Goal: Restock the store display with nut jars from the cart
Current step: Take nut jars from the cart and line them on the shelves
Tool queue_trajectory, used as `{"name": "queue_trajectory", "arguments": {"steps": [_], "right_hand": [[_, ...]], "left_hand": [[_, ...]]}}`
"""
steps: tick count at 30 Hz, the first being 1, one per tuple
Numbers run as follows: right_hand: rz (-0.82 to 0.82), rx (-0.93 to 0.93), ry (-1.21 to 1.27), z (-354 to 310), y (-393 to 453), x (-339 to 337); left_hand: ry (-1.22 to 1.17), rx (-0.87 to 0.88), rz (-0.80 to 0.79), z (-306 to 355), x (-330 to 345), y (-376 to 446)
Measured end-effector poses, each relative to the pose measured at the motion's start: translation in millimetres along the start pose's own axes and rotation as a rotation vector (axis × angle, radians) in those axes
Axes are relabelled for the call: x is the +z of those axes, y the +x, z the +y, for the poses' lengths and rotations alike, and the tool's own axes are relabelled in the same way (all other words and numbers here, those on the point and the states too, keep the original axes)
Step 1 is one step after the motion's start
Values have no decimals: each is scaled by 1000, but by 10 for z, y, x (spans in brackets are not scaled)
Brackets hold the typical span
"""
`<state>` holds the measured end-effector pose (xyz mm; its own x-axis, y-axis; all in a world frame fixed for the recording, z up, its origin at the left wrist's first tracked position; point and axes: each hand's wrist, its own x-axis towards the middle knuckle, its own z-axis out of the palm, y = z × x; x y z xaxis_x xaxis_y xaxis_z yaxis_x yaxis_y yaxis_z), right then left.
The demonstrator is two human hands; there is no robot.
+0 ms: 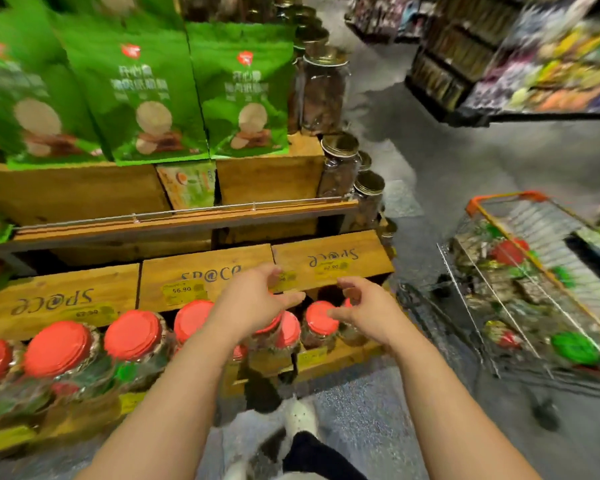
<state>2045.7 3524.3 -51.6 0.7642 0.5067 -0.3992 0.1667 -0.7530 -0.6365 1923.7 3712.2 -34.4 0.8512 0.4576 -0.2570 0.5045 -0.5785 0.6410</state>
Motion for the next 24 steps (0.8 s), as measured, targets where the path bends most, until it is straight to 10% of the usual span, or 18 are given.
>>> {"name": "queue_trajectory", "arguments": {"steps": [24], "right_hand": [[455,205,190,1919,-2341,-1931]], "left_hand": [[42,556,-224,2832,1332,-806]]}}
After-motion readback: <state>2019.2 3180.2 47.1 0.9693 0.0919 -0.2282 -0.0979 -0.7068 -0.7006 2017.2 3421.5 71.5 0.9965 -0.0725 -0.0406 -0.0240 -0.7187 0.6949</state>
